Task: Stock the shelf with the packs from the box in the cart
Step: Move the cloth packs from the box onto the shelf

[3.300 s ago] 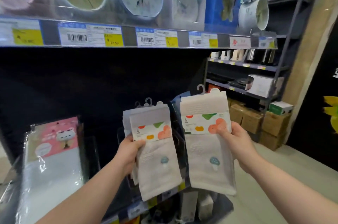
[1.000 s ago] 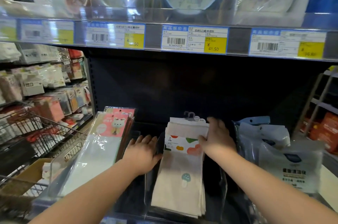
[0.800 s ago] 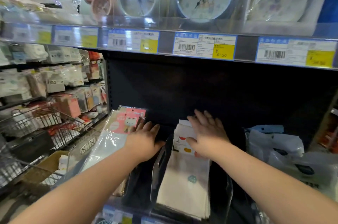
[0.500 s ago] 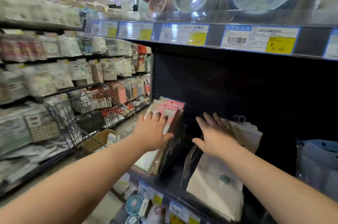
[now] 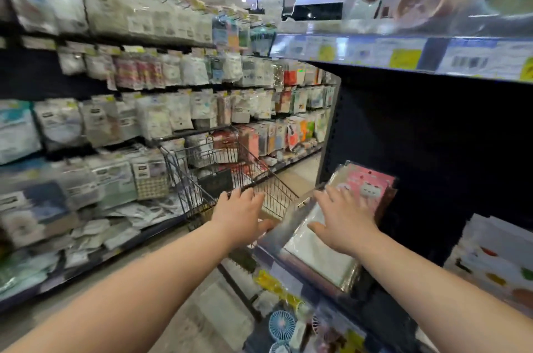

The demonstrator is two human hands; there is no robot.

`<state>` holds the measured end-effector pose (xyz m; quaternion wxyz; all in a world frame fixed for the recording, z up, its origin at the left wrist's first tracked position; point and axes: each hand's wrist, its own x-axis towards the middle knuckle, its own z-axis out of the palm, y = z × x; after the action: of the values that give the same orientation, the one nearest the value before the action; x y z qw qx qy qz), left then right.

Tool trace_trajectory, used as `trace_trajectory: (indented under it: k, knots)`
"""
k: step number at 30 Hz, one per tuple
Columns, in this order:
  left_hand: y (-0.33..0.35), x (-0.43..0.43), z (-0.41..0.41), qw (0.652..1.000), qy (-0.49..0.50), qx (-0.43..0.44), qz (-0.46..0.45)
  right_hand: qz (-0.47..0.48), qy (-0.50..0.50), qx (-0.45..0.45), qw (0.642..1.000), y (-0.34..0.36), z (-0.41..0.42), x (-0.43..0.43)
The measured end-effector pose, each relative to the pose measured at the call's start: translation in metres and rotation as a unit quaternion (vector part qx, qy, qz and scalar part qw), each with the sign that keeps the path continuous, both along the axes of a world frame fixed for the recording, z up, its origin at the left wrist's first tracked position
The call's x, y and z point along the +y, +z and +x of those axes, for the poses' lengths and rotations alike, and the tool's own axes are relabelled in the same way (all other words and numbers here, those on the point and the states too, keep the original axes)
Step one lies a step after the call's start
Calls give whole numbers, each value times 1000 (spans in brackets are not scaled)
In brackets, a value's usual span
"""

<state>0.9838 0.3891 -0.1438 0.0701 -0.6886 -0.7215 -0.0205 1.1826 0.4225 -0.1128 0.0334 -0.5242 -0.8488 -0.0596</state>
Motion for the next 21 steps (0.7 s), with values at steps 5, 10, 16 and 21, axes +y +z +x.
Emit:
trace_trajectory:
  k: [5, 10, 16, 21]
  knots:
    - [-10, -5, -100, 999, 36, -5, -32, -46, 13, -7, 999, -11, -105, 7]
    - [-22, -11, -194, 997, 65, 5, -46, -76, 38, 6, 996, -36, -200, 8]
    - [-53, -7, -266, 995, 77, -4, -67, -114, 17, -19, 993, -59, -267, 25]
    - [-73, 13, -300, 992, 87, -23, -85, -116, 28, -34, 992, -78, -305, 57]
